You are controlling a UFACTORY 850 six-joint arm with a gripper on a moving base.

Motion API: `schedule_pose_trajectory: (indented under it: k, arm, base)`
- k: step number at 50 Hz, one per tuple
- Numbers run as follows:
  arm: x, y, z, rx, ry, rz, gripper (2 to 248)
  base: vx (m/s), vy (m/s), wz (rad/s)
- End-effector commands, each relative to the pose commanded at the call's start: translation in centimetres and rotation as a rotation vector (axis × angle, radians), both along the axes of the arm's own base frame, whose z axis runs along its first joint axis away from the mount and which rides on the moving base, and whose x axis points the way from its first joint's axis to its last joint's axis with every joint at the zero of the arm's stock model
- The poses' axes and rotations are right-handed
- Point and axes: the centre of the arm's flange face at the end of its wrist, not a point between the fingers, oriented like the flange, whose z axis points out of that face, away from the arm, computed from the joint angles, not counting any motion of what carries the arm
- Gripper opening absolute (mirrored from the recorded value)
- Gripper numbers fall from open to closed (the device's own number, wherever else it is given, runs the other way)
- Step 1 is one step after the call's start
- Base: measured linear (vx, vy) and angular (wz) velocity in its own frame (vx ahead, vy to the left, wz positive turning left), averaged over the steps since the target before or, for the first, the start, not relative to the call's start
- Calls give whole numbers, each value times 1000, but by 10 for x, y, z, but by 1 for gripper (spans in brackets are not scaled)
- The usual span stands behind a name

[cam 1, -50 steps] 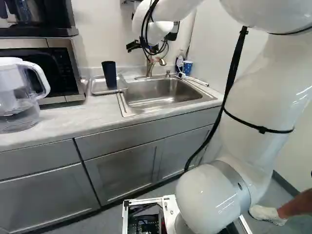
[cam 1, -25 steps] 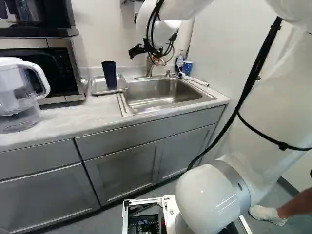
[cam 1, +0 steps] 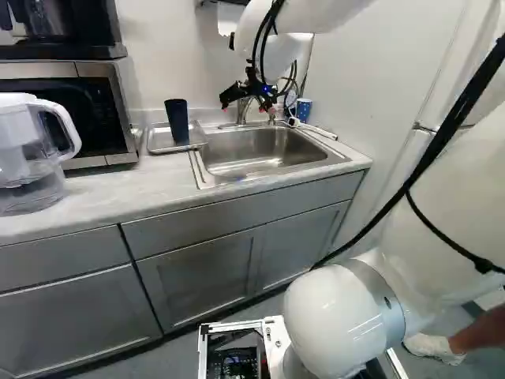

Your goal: Rinse the cup and place it in the tray

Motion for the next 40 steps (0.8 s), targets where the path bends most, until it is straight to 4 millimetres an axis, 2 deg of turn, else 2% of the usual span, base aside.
schedule_pose_trajectory:
  k: [24, 40]
  arm:
    - [-28, -37, -11, -9, 156, -55, 247]
    - [-29, -37, -12, -10, 165, -54, 247]
  base:
    - [0, 0, 0]
    - [0, 0, 0]
